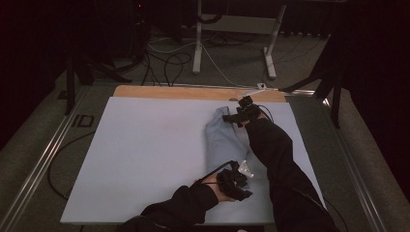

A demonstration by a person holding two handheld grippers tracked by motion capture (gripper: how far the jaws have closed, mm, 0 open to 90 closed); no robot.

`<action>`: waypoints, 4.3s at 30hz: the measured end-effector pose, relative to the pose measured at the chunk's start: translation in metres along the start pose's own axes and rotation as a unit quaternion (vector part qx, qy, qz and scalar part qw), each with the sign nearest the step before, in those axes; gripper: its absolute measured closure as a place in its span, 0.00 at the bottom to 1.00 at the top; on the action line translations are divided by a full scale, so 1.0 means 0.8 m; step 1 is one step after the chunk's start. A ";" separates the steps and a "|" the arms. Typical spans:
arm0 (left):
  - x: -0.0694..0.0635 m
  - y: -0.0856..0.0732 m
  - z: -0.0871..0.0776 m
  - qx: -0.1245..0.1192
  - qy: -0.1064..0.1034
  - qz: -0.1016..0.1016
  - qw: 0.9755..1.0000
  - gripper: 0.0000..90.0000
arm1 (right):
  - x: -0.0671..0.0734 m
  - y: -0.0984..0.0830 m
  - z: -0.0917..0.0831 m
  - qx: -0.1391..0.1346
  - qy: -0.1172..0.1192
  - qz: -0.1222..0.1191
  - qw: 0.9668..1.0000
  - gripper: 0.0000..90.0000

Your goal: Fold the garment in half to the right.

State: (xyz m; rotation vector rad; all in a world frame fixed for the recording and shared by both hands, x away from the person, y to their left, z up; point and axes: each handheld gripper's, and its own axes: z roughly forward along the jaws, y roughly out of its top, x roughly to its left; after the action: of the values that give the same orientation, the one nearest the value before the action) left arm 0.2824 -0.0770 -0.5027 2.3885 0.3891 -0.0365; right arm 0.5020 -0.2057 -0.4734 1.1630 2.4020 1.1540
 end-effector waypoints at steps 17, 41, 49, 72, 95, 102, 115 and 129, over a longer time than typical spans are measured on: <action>0.004 -0.001 -0.069 -0.097 -0.001 0.000 0.995 0.38 | -0.001 0.012 -0.028 -0.016 -0.032 -0.001 0.999 0.12; 0.046 -0.079 -0.162 -0.197 0.092 -0.010 0.976 0.01 | 0.007 -0.004 -0.036 -0.022 0.019 0.004 1.000 0.11; 0.058 -0.127 -0.188 -0.218 0.108 -0.027 0.970 0.01 | 0.010 -0.018 -0.011 0.007 0.033 0.007 0.999 0.35; 0.073 -0.214 -0.213 -0.209 0.182 -0.074 0.958 0.01 | 0.006 -0.041 0.003 0.071 -0.009 0.001 0.997 0.97; 0.081 -0.237 -0.236 -0.217 0.195 -0.077 0.953 0.01 | 0.010 -0.043 0.002 0.077 -0.017 -0.008 0.997 0.62; 0.079 -0.244 -0.239 -0.222 0.195 -0.078 0.952 0.01 | 0.022 -0.022 -0.029 0.052 -0.026 -0.025 0.998 0.55; 0.080 -0.254 -0.238 -0.220 0.195 -0.086 0.952 0.01 | 0.089 -0.027 -0.074 0.025 0.034 -0.080 0.996 0.92; 0.082 -0.260 -0.236 -0.228 0.195 -0.089 0.950 0.01 | 0.168 -0.074 -0.099 0.030 0.129 -0.139 0.981 1.00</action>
State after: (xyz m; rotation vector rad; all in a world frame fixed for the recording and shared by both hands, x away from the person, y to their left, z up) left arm 0.2697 0.2108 -0.5045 1.8879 0.7144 0.4079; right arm 0.3408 -0.1716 -0.4486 0.6941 2.6997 1.2091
